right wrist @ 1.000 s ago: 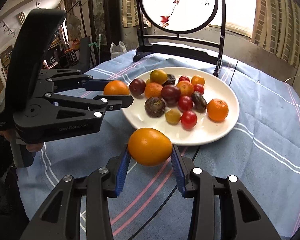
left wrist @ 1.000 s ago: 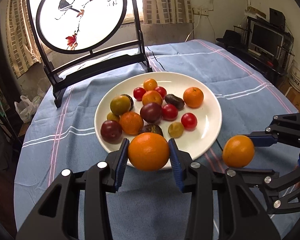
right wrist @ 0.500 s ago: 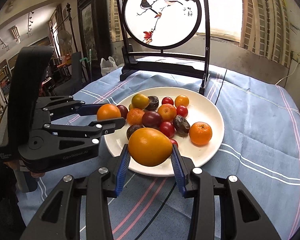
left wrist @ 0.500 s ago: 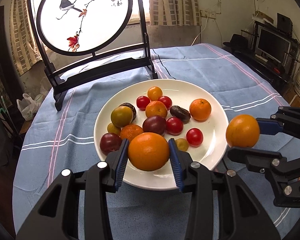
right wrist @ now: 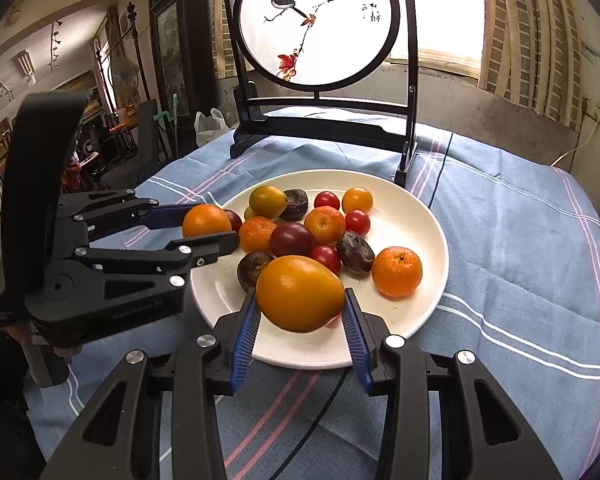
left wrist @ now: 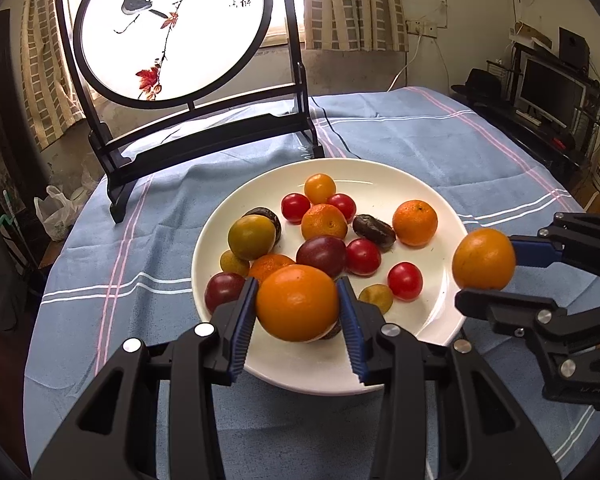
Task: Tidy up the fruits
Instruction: 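Carry both oranges over the plate and release them onto it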
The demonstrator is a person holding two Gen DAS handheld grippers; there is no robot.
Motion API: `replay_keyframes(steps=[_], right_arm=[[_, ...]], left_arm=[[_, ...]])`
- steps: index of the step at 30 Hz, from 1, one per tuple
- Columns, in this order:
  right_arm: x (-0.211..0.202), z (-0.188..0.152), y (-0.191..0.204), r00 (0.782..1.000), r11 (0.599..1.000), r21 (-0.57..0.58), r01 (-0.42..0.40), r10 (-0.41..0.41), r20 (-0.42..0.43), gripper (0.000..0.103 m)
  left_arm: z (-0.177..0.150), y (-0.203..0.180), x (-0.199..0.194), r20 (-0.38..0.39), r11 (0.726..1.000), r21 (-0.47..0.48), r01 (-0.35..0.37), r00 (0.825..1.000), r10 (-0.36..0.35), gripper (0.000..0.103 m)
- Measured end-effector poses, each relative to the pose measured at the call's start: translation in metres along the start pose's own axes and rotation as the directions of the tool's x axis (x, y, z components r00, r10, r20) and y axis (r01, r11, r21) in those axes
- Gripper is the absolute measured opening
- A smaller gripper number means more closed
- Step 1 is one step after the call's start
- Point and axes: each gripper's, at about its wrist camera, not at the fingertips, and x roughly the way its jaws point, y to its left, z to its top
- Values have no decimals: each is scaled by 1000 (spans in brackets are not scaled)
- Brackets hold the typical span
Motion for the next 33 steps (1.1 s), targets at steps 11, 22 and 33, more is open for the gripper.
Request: replay_keyframes(steps=[11,22,33], right_arm=[[23,30,-19,999,998,45,33,-34,9,42],[59,53,-37,999,992,114,52,-52,-7,42],[69,62,-38,998,991,120,59,-57,-22,53]], left_arm=[[20,-4,19,1,1000,-19,-14,1000,14,39],[33,-1,40,-8,998,-24,-56,998,56,39],[31,-3,43,-12,998,-20,-65,998,65,45]])
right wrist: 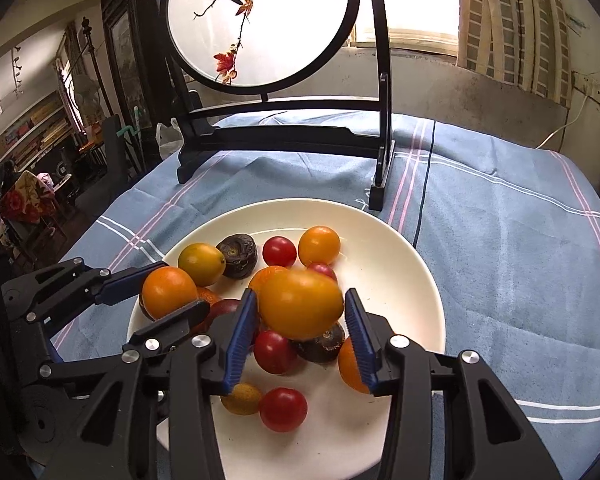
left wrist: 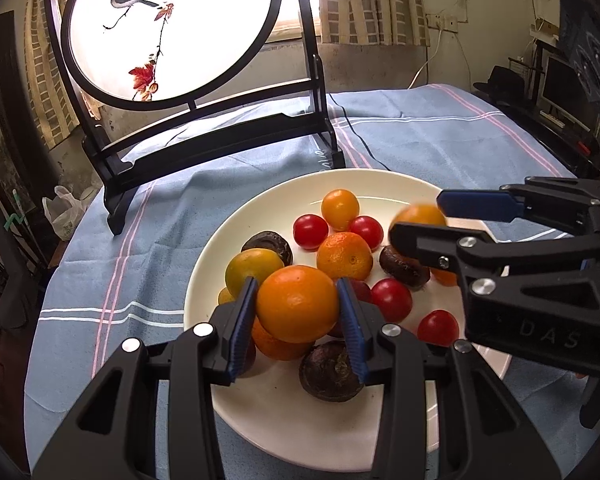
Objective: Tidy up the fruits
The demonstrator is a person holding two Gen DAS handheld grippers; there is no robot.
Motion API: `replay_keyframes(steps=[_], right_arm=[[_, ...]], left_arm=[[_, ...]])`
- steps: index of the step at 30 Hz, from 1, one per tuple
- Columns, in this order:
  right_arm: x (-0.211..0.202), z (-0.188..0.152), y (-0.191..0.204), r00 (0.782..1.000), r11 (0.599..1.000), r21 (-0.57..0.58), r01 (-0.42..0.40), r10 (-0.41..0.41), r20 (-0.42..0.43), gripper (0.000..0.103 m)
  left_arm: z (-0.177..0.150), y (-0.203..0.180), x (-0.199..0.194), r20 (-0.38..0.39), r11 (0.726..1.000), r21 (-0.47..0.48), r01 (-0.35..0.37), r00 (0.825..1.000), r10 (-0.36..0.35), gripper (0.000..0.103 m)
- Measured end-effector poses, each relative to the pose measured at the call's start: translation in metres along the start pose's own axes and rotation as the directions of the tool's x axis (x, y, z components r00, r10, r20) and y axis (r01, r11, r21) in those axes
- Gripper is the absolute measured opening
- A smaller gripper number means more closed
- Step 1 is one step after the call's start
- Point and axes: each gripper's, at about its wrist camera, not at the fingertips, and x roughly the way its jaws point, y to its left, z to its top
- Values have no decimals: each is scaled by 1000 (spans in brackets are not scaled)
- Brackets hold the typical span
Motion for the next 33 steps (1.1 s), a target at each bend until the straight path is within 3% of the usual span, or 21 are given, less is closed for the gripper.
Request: replay_keyframes(steps=[2,6,14,23,33], right_arm=[[-9,2,-1,1000,1000,8,-1,1,29,55],[-39,0,-2,996,1000,26,-17,14,90,64],[-109,-41,5,974,999,38,0,-9,225,76],[-137,-76,24,951,999,32,30,-38,308,80],[-110,-88,22,961,998,44,46,-56,270,80]], left_arm=[[-1,2,-5,24,1000,-5,-11,1000,11,66],[-5,7,-22,61,1000,-16,-5,998,6,70],[-20,22,-76,192,997,-74,-31,980,45,97],[-39,17,-112,295,996,-74,-41,953,61,98],[-43,24,-94,268,993,-104,-49,961,76,98]])
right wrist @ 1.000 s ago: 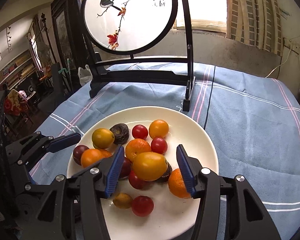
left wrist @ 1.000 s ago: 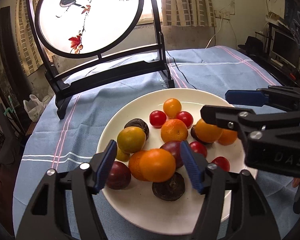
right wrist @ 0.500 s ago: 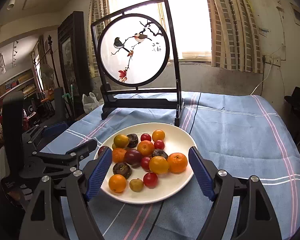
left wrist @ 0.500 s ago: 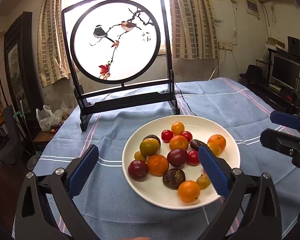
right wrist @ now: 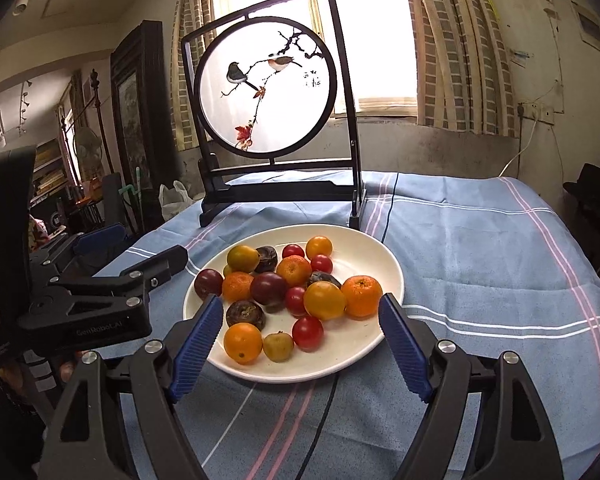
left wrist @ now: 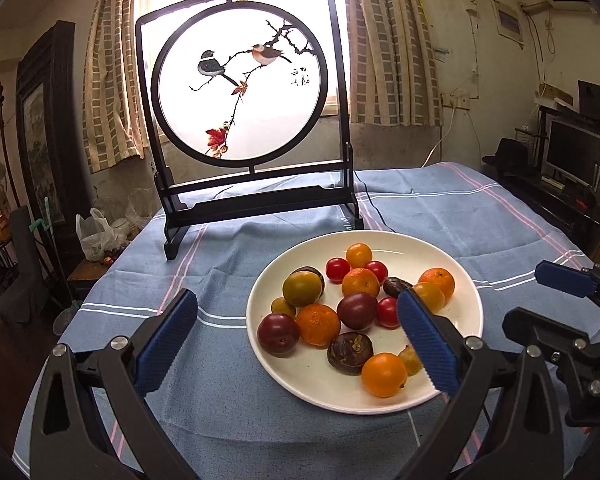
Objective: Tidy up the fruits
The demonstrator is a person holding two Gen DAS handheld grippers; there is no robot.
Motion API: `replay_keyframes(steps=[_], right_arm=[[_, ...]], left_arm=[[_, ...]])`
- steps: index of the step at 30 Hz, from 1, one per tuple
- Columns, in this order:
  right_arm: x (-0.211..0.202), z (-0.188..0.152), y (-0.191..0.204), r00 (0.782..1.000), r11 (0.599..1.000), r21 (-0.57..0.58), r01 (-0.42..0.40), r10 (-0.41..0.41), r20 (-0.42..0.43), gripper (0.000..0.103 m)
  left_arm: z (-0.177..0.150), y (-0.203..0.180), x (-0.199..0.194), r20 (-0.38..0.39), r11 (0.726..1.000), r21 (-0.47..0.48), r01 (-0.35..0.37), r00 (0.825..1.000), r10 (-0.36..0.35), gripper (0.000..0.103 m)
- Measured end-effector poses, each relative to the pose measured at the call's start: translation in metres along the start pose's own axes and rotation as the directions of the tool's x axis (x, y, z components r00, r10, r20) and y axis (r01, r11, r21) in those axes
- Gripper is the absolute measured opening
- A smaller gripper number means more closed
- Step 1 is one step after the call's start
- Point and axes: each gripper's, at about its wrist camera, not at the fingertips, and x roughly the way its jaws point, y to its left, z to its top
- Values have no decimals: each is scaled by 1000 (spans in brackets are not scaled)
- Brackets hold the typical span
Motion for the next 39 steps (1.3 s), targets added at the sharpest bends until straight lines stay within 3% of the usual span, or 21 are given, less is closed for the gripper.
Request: replay_keyframes(steps=[20,31,35,39], right_arm=[[11,-11,8,999,1000,-15,-25,24,-38,80],[13,-13,10,998,999,-31,-28,27,-48,81],[11,-13,10,999,1000,-25,-18,17,-35,81],[11,-13,6,999,1000,-10,-10,10,-34,81]], left_arm=[[-9,-3,7,-27,1000,9,28,999,-28,98],[-11,4,12,-65,999,-42,0,998,-3,98],[-11,1,13,-50,999,-14,-52,997,51,98],[-11,1,12,-44,999,-11,-39,998,39,98]])
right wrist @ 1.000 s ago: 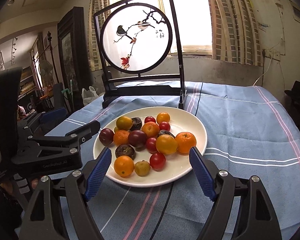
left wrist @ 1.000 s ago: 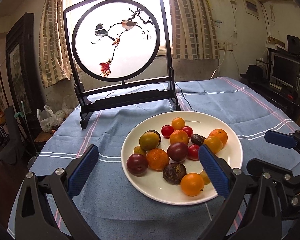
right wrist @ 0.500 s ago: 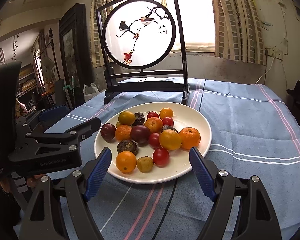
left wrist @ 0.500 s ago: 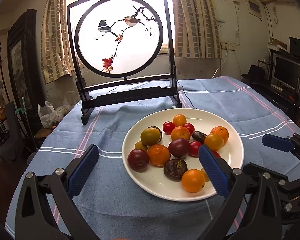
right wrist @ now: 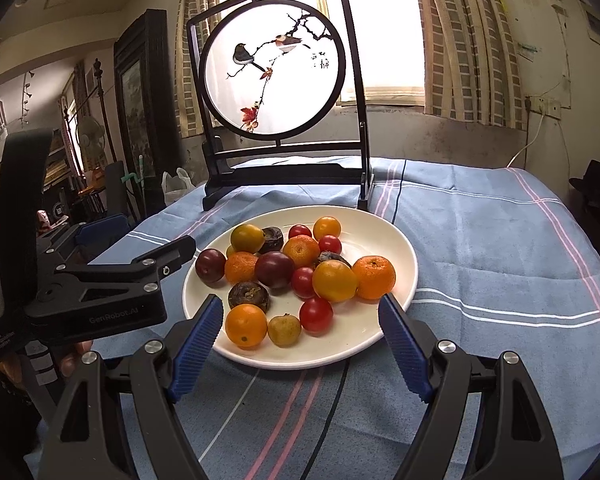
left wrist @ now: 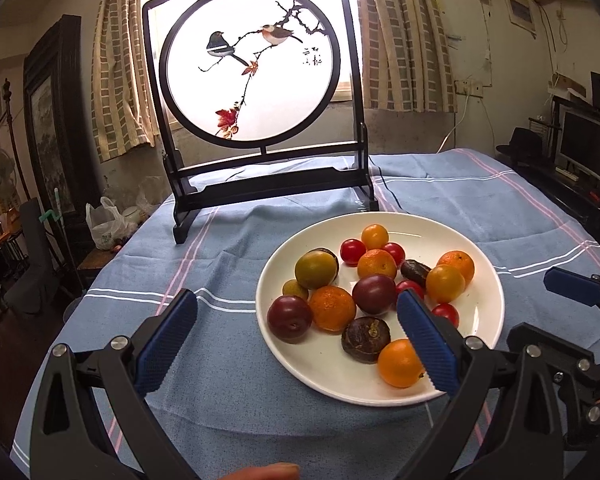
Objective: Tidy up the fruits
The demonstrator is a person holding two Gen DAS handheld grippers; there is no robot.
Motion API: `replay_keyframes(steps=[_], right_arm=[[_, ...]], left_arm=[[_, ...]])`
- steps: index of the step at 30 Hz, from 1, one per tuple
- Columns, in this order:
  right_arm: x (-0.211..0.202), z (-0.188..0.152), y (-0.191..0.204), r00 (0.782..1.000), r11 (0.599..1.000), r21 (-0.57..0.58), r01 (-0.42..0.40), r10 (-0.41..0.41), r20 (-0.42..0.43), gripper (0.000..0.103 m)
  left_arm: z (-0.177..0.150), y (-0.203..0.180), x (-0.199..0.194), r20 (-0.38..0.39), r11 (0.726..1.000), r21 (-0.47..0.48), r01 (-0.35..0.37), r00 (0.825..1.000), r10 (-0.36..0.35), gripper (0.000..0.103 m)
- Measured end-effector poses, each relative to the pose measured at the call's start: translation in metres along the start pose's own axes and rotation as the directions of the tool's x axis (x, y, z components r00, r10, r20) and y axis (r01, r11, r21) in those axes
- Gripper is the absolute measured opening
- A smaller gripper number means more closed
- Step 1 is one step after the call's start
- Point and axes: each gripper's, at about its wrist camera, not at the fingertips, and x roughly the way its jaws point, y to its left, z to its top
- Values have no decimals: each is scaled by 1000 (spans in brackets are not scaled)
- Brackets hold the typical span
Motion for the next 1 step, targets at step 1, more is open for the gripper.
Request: replay_keyframes(steps=[1], right_arm=[[1,0,0,1000,1000,0,2,-2,-3,81]], left_arm=[[0,1,0,0,1000,-8,-1,1000,1,98]])
